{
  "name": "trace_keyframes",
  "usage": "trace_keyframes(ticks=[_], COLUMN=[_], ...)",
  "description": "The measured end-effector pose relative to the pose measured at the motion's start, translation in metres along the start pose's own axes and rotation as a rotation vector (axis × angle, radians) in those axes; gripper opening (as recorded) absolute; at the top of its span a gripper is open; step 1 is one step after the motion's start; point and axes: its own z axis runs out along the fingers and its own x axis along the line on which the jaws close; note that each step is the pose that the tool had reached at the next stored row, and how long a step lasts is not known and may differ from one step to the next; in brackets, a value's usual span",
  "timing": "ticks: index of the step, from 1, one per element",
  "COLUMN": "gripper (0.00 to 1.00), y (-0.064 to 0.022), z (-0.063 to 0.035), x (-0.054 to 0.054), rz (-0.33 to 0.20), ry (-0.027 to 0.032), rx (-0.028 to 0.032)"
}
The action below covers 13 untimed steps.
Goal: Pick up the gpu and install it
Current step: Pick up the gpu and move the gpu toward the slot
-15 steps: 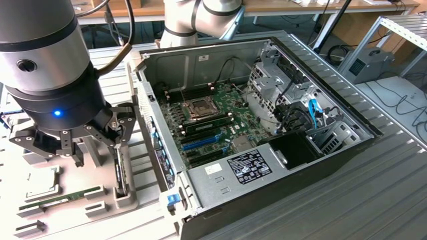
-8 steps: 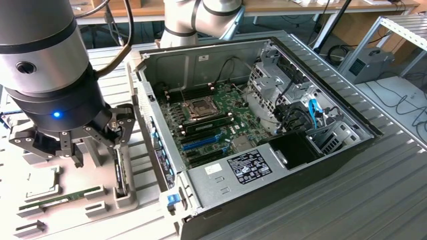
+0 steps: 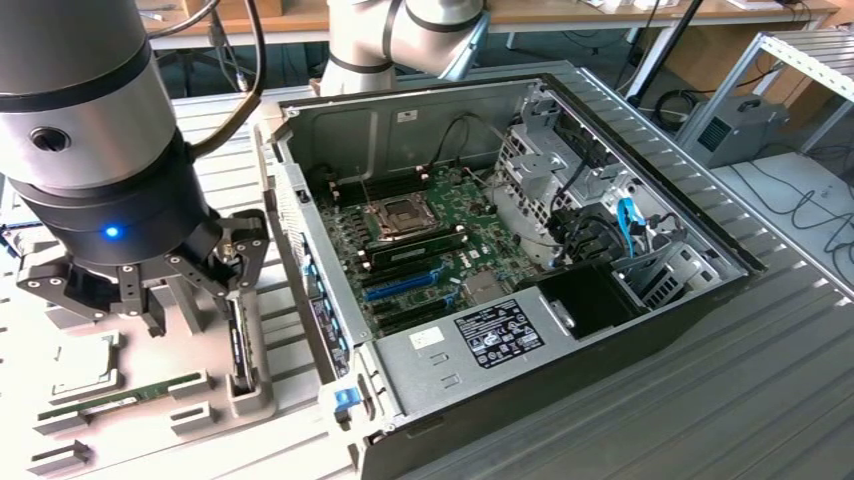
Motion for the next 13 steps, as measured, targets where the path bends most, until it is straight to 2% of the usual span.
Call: trace_keyframes(ticks=[13], gripper=[0.54], y=[-0.0003], z=[0.0026], x=[0.0023], rz=[0.0], ry=[0.0], rx=[0.0])
